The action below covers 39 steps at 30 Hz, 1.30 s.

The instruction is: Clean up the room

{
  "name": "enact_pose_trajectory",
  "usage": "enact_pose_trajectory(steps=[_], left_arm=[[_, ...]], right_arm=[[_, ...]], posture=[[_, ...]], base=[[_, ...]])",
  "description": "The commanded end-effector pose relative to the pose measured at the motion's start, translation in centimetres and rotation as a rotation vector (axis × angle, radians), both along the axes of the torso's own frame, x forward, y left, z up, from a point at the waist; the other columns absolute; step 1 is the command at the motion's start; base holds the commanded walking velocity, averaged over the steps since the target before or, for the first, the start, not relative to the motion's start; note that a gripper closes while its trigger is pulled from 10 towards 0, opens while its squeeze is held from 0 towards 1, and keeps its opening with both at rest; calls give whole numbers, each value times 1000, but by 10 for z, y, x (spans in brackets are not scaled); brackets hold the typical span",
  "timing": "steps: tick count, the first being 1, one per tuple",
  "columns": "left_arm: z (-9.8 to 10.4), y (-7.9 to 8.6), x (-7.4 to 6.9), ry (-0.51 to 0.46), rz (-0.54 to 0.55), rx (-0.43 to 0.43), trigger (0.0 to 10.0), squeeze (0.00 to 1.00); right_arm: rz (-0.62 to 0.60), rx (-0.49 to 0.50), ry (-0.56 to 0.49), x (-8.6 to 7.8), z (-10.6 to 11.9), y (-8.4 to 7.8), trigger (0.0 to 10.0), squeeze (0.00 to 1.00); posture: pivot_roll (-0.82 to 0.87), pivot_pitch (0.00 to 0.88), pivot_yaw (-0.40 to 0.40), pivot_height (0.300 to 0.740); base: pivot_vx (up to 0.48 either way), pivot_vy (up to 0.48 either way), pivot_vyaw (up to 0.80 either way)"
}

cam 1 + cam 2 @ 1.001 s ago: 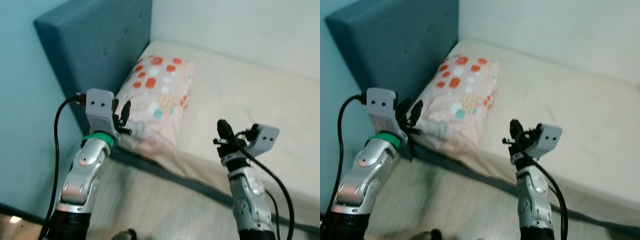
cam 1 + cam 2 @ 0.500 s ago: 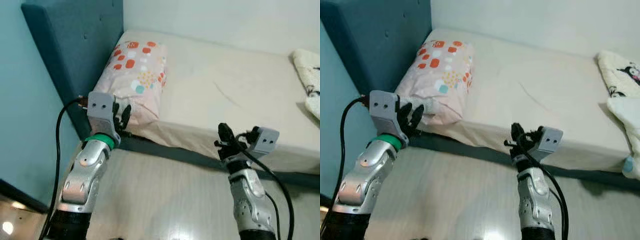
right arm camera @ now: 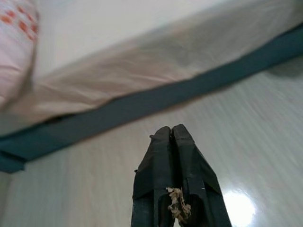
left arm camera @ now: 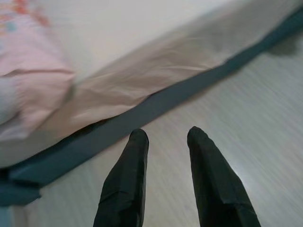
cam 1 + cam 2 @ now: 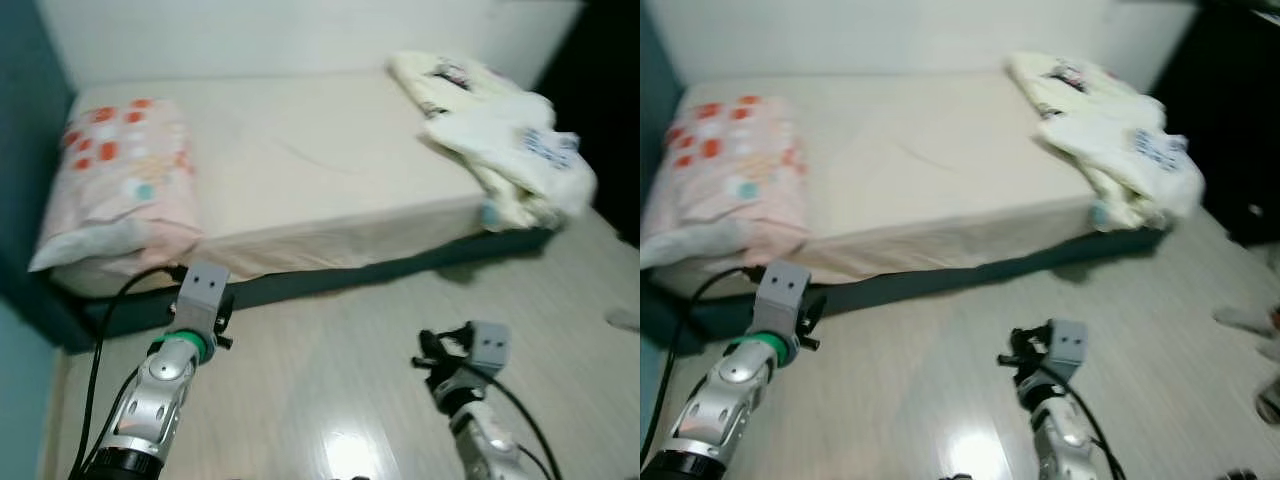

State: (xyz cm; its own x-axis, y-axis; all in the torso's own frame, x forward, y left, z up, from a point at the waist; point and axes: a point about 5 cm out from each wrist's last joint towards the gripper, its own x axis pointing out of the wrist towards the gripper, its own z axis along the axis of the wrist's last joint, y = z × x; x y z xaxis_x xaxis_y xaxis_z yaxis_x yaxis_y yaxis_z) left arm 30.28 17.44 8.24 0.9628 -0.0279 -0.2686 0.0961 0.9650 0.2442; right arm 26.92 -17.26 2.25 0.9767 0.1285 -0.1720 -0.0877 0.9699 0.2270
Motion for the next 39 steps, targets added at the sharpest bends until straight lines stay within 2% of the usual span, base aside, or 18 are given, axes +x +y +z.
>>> enact_pose_trajectory(steps=[1, 2, 5, 7, 9, 10, 11, 12, 14, 21, 39], left_arm=[[-19, 5, -9, 61, 9, 30, 10000, 0], [-27, 9, -11, 86, 23, 39, 10000, 0], [-27, 9, -11, 86, 23, 39, 10000, 0], [-43, 15, -17, 134, 41, 51, 10000, 0], [-43, 15, -17, 134, 41, 51, 10000, 0], [-53, 18, -21, 162, 47, 73, 10000, 0], [-53, 18, -21, 162, 47, 73, 10000, 0], [-70, 21, -30, 208, 53, 84, 10000, 0], [-76, 21, -34, 226, 57, 80, 10000, 0], [-80, 20, -37, 232, 58, 72, 10000, 0], [-78, 12, -28, 171, 36, 39, 10000, 0]], right_arm=[[36, -43, 25, -3, -7, 4, 10000, 0], [64, -63, 39, -4, -11, 9, 10000, 0], [64, -63, 39, -4, -11, 9, 10000, 0], [118, -105, 86, -9, -22, 16, 10000, 0], [118, -105, 86, -9, -22, 16, 10000, 0], [136, -116, 113, -12, -28, 18, 10000, 0], [136, -116, 113, -12, -28, 18, 10000, 0], [122, -90, 151, -16, -36, 19, 10000, 0], [119, -82, 158, -17, -38, 19, 10000, 0], [116, -78, 157, -18, -39, 19, 10000, 0], [98, -80, 142, -17, -40, 13, 10000, 0]], posture=[[69, 66, -12, 740], [66, 58, -11, 740], [66, 58, -11, 740], [69, 54, -14, 740], [69, 54, -14, 740], [71, 48, -19, 740], [71, 48, -19, 740], [77, 45, -32, 740], [77, 45, -32, 740], [75, 46, -37, 740], [75, 66, -44, 740]], base=[[0, 0, -800], [0, 0, -800], [0, 0, -800], [0, 0, -800], [0, 0, -800], [0, 0, -800], [0, 0, -800], [0, 0, -800], [0, 0, -800], [0, 0, -800], [0, 0, -800]])
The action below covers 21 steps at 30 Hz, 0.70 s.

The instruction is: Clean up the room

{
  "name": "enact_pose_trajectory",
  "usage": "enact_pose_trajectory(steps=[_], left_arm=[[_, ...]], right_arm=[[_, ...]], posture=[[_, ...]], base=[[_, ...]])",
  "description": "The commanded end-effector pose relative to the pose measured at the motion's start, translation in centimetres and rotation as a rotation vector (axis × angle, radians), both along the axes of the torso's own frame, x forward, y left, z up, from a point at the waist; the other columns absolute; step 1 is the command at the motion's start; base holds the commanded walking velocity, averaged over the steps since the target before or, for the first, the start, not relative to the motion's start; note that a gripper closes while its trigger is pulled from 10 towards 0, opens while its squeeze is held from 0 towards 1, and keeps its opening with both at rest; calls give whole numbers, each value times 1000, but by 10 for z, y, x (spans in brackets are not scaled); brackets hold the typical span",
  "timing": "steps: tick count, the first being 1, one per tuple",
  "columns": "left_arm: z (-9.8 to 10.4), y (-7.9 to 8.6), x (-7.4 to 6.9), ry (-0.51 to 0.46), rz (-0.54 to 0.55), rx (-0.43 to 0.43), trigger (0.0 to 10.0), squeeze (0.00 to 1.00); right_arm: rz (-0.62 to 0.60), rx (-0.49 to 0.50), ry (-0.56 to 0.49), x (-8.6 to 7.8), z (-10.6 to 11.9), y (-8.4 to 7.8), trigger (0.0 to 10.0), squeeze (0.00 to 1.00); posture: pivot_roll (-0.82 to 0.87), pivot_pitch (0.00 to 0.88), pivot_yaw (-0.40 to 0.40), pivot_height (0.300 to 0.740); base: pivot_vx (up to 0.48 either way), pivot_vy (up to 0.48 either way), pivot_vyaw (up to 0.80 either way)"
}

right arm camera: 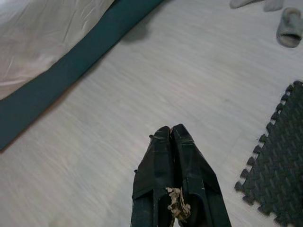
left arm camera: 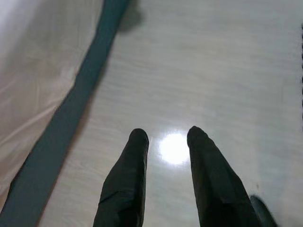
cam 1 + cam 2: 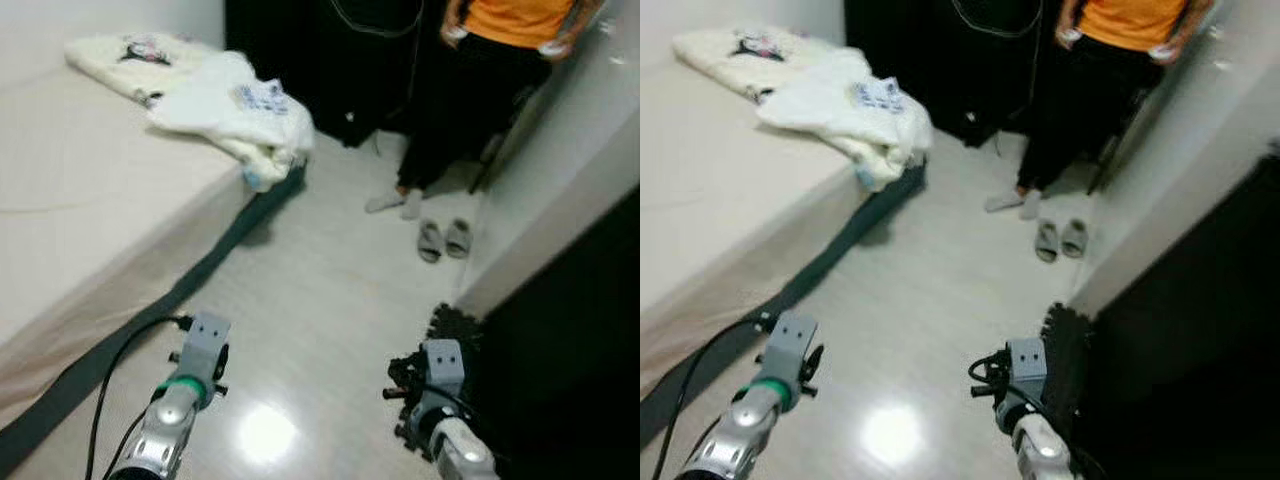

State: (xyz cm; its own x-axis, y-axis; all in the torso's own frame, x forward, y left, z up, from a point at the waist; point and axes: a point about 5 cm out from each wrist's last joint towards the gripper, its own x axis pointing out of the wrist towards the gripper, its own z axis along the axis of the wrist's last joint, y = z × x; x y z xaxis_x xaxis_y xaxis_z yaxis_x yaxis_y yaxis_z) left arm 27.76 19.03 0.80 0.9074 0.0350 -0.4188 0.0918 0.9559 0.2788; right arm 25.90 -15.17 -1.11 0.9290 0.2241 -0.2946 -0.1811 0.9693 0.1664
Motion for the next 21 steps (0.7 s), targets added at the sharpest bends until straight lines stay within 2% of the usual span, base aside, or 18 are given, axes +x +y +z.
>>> enact_pose_trajectory(steps=[1, 9, 12, 13, 21], left_arm=[[-5, -5, -3, 10, -20, -8, 10000, 0], [-9, -6, -7, 3, -41, 14, 10000, 0], [-9, -7, -6, 1, -87, 45, 10000, 0], [-8, -7, -6, 0, -102, 54, 10000, 0], [-4, -3, -2, -8, -134, 76, 10000, 0]], right_arm=[[-25, -4, 31, -7, -7, -8, 10000, 0], [-23, 1, 35, -9, -9, -5, 10000, 0], [-54, 24, 33, -7, -9, -5, 10000, 0], [-62, 28, 34, -7, -9, -5, 10000, 0], [-89, 52, 32, -3, -7, 1, 10000, 0]], posture=[[75, 66, -44, 740], [79, 69, -45, 740], [78, 64, -22, 740], [84, 59, 12, 740], [89, 48, 37, 740]], base=[[0, 0, -800], [0, 0, -800], [0, 0, -800], [0, 0, -800], [0, 0, -800]])
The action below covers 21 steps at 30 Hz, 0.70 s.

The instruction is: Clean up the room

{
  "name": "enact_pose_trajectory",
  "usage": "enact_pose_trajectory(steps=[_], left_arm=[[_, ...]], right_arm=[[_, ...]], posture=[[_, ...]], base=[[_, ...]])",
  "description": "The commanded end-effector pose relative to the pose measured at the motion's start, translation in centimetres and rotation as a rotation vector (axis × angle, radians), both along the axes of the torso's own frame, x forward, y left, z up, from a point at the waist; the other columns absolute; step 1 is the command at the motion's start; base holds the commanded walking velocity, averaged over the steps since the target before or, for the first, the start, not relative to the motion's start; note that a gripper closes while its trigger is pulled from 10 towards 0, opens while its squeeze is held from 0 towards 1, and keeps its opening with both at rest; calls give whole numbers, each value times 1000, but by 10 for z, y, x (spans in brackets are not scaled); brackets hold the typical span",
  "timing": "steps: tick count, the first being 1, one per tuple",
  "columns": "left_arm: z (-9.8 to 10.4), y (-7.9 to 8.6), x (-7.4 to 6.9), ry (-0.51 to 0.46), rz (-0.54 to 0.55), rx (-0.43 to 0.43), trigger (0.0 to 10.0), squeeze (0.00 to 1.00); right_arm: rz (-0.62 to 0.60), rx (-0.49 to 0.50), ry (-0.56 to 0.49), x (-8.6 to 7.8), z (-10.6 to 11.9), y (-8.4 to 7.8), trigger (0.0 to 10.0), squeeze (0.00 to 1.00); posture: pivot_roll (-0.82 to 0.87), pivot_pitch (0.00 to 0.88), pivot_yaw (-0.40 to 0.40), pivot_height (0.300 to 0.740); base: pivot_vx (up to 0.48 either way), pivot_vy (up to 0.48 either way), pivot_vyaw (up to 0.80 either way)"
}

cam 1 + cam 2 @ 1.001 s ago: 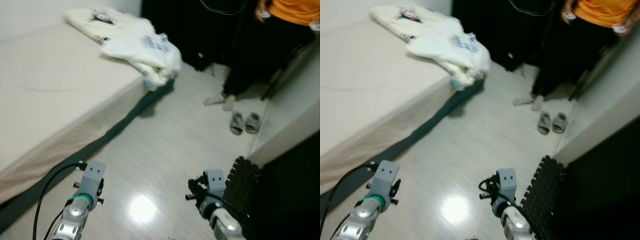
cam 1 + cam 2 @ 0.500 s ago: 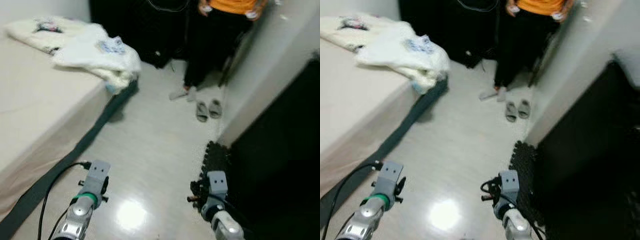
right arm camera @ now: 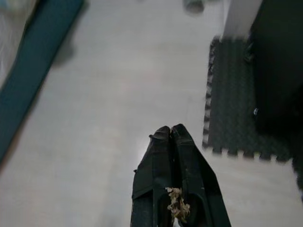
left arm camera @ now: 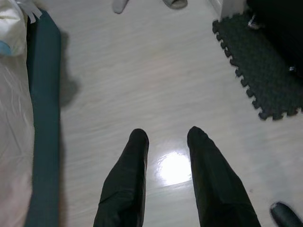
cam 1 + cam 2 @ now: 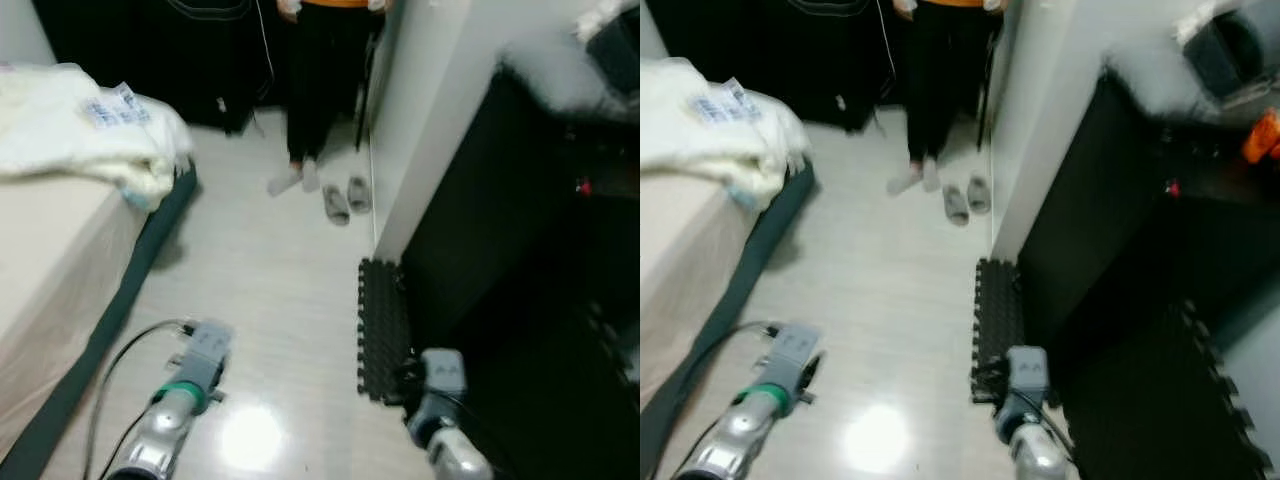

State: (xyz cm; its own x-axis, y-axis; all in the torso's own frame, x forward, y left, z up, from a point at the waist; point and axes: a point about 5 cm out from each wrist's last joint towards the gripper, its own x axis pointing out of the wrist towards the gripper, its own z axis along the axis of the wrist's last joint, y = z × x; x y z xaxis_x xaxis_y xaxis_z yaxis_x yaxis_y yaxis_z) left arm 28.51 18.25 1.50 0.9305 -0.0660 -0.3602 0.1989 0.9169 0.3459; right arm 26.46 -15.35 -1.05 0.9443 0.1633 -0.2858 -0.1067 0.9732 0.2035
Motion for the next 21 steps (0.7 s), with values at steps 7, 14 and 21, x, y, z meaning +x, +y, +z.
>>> enact_pose_trajectory(steps=[7, 14, 21], left_arm=[[-9, 4, -6, 32, -3, 30, 10000, 0], [-9, 0, -5, 20, -4, 36, 10000, 0], [-10, 0, -5, 24, -5, 43, 10000, 0]], right_arm=[[17, 1, 24, -7, -7, 8, 10000, 0], [79, -36, 12, -8, -7, 13, 10000, 0], [81, -29, 14, -8, -7, 14, 10000, 0]], posture=[[85, 48, 29, 740], [87, 48, 22, 740], [87, 48, 21, 740]], base=[[0, 0, -800], [386, 0, -114], [450, 0, 0]])
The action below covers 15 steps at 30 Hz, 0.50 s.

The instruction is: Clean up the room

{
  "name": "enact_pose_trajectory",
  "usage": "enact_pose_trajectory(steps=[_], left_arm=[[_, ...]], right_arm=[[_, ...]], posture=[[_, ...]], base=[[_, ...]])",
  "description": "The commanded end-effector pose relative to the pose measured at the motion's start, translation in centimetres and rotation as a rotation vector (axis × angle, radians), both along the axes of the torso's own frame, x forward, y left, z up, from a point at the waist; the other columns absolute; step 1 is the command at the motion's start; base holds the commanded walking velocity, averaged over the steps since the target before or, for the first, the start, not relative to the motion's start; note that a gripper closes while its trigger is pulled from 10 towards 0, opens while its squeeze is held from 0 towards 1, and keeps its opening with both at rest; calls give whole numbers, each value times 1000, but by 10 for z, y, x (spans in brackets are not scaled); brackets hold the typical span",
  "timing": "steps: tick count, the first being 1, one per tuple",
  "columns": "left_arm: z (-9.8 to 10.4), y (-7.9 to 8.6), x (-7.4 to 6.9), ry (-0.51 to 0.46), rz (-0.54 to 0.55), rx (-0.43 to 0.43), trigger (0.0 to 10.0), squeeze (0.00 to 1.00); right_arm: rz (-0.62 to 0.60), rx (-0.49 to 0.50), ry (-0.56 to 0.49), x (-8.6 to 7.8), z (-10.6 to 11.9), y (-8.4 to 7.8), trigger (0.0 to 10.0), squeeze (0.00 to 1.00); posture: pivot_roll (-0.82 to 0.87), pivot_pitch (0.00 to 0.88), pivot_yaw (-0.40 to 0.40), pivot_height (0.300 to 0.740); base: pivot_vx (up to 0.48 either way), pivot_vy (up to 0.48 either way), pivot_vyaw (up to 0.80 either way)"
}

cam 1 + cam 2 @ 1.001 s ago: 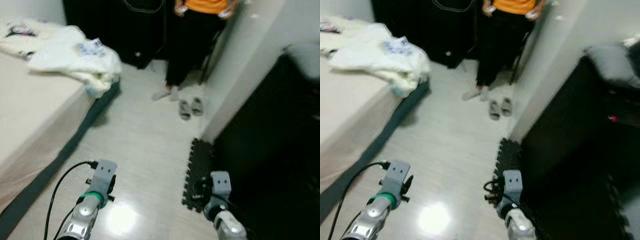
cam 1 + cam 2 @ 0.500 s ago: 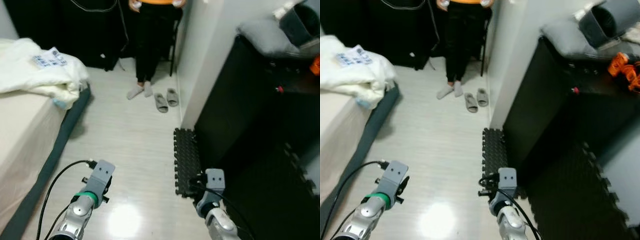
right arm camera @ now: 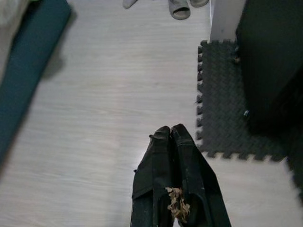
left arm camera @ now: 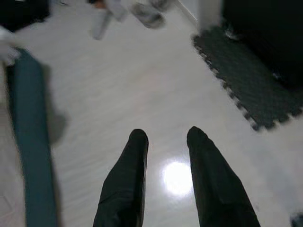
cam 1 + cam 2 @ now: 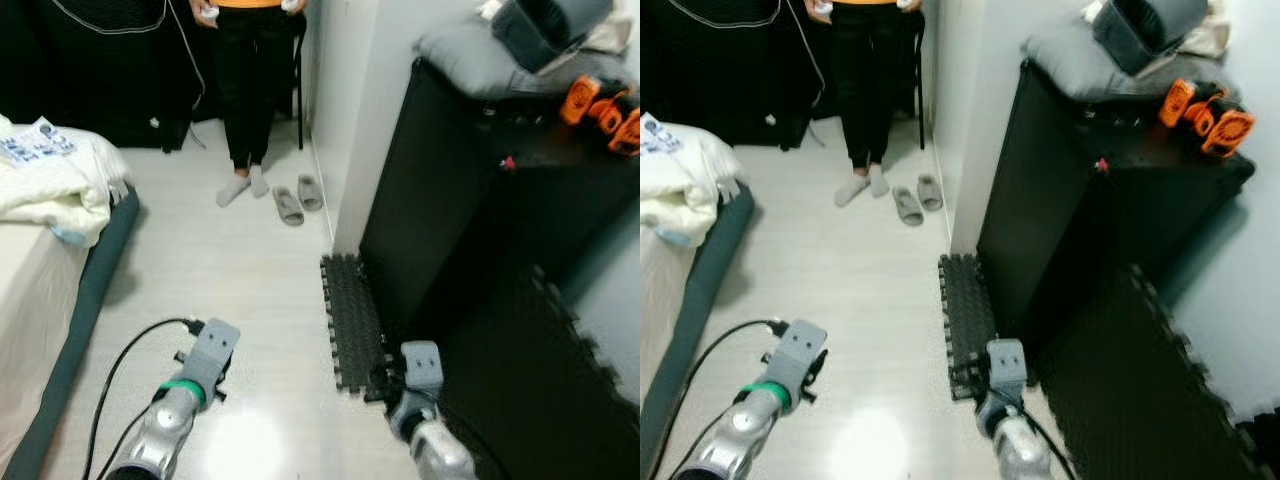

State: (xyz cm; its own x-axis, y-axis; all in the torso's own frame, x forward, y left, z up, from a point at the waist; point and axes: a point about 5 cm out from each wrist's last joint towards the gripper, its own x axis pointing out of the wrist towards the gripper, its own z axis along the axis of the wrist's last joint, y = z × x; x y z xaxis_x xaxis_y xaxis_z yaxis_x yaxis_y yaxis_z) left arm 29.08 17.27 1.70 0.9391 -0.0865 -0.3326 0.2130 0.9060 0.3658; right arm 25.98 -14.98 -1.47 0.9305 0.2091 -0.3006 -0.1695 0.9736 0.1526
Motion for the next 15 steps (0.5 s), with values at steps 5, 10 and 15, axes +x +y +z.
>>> enact_pose_trajectory(steps=[5, 10, 15], left_arm=[[-15, 13, -13, 69, 25, 42, 10000, 0], [-17, 14, -15, 73, 29, 47, 10000, 0], [-18, 13, -15, 72, 29, 45, 10000, 0]], right_arm=[[20, 15, 21, -4, -4, 11, 10000, 0], [39, -3, 25, -5, -5, 12, 10000, 0], [45, -5, 31, -5, -6, 12, 10000, 0]], posture=[[86, 49, 20, 740], [88, 50, 14, 740], [88, 50, 11, 740]], base=[[450, 0, 0], [450, 0, 0], [450, 0, 0]])
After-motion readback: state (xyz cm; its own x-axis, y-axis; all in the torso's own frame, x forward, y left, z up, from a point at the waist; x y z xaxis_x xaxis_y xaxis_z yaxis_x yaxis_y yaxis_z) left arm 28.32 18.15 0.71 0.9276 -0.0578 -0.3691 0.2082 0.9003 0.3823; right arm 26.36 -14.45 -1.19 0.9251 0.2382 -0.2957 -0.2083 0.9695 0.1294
